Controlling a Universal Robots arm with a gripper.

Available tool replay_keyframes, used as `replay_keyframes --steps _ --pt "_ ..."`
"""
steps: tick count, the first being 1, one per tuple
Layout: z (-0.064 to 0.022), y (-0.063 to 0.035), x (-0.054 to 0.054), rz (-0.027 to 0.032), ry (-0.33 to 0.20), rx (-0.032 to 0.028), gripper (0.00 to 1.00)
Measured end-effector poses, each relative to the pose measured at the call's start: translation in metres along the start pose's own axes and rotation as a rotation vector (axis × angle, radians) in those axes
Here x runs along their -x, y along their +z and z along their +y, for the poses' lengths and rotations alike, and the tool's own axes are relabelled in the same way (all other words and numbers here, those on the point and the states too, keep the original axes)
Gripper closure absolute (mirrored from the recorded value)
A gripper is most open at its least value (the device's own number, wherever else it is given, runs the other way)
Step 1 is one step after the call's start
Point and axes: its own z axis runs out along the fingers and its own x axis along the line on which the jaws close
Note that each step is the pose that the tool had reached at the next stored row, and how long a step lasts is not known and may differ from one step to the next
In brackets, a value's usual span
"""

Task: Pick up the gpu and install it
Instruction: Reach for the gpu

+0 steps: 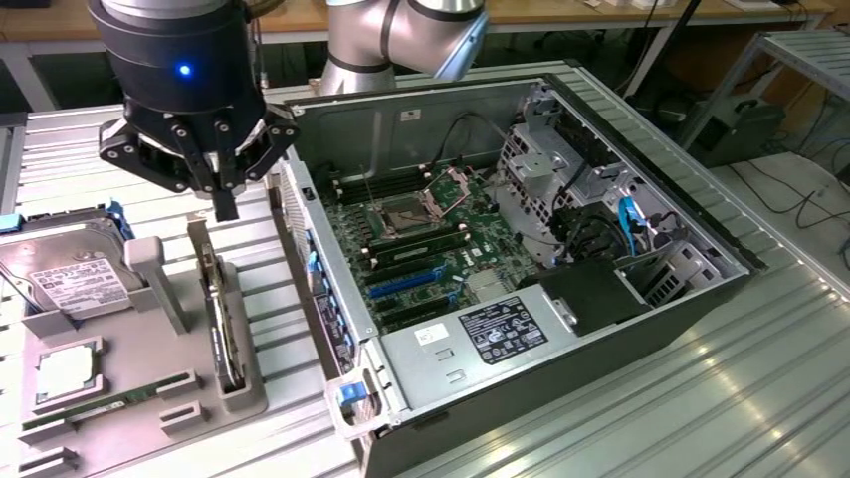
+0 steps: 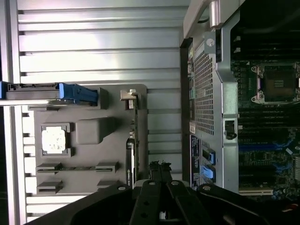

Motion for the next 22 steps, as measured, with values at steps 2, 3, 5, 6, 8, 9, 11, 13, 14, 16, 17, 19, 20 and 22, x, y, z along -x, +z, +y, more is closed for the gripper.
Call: replay_keyframes --steps 2,3,5,6,8,9,11,13,14,16,17,19,20,22 --pt "-0.0028 0.0002 -0.003 0.0001 -0.002 0.0004 0.89" --pt "-0.0044 0.0002 -0.005 0.0001 -0.004 0.0008 0.89" --pt "-0.0082 0.0004 -0.009 0.0002 -0.006 0.0017 0.89" --pt "-0.0098 0.0004 -0.011 0.0003 -0.007 0.0019 0.89" --pt "-0.0133 0.0005 -0.014 0.0004 -0.01 0.0027 0.89" --pt "-0.0147 0.0006 -0.015 0.0005 -0.011 0.003 0.89" --pt "-0.0185 0.0008 -0.018 0.0006 -0.015 0.0036 0.89" --pt "-0.0236 0.0011 -0.022 0.0009 -0.02 0.0043 0.89" --pt "-0.0262 0.0013 -0.024 0.0009 -0.022 0.0048 0.89" --pt "-0.0301 0.0014 -0.027 0.0013 -0.026 0.0053 0.89" --pt "-0.0321 0.0017 -0.029 0.0012 -0.028 0.0057 0.89" --pt "-0.0363 0.0019 -0.033 0.0014 -0.031 0.0064 0.89" --pt "-0.0377 0.0021 -0.034 0.0015 -0.033 0.0074 0.89" --pt "-0.038 0.002 -0.034 0.0016 -0.033 0.0082 0.89"
